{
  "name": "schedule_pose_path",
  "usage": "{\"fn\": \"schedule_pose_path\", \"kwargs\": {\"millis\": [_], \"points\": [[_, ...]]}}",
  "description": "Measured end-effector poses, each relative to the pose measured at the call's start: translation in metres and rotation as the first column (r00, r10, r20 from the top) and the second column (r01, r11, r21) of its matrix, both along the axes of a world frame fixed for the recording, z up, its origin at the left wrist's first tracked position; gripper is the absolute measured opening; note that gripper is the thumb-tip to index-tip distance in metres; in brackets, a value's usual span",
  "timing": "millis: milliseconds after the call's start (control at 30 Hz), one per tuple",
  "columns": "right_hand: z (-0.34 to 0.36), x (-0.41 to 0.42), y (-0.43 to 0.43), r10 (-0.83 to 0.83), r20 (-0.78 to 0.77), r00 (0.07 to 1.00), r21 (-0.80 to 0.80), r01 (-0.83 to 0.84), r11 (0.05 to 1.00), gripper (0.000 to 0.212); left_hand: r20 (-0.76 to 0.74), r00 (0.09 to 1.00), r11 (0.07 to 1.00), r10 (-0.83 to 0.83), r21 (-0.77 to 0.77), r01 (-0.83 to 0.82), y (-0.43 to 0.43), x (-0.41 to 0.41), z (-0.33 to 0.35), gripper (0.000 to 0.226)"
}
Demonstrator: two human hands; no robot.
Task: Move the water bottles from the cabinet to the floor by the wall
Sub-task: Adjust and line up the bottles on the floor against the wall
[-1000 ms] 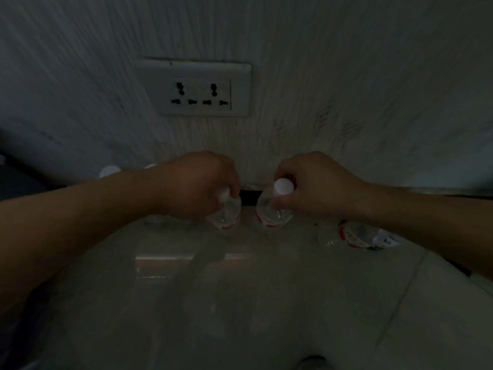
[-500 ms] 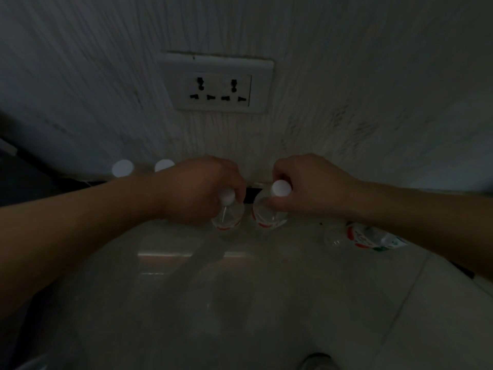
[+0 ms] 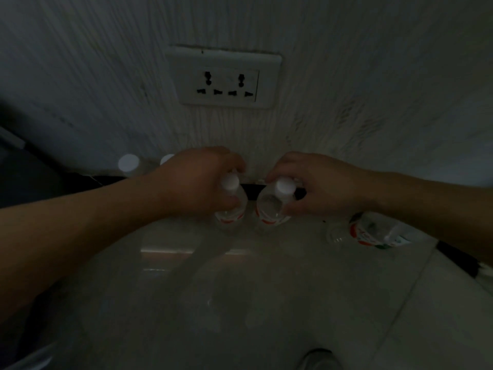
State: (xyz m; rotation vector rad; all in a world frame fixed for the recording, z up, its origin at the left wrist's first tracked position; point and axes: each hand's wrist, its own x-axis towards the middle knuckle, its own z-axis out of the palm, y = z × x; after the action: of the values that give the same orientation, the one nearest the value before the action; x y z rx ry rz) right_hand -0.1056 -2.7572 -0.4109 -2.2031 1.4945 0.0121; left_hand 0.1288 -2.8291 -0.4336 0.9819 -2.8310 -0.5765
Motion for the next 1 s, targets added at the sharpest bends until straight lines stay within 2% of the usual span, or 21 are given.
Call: {"fn": "schedule_pose_path", "kwargs": {"millis": [167,400,800,900,1000], "points": [[-0.003,-0.001,0.001,0.076,0.007,0.997,-0.021,-0.076,0.997,0.043,-0.018,1.000,1.000,0.022,-0.016,-0.023,-0.004,-0.004,-0.005,0.039],[-0.005,0.001,-0.003,0.041,0.023,0.999,-0.076,-0.040,0.996,0.034,-0.048,0.999,1.000,0.011,0.007,-0.010,0.000,-0.008,-0.001,0.024],[-0.004,-0.002,-0.004,-0.146,0.043,0.988,-0.121,0.150,0.981,0.035,-0.006,0.999,0.992,-0.032,0.118,0.033,-0.003,-0.004,0.010,0.030],[-0.005,-0.001,-0.005,-0.186,0.061,0.981,-0.107,0.191,0.976,0.034,-0.002,0.999,0.987,-0.043,0.154,0.043,-0.005,-0.004,0.013,0.037],[-0.004,0.000,-0.004,-0.192,0.050,0.980,-0.109,0.196,0.974,0.038,0.011,0.998,0.984,-0.060,0.168,0.058,-0.007,-0.004,0.015,0.024]]}}
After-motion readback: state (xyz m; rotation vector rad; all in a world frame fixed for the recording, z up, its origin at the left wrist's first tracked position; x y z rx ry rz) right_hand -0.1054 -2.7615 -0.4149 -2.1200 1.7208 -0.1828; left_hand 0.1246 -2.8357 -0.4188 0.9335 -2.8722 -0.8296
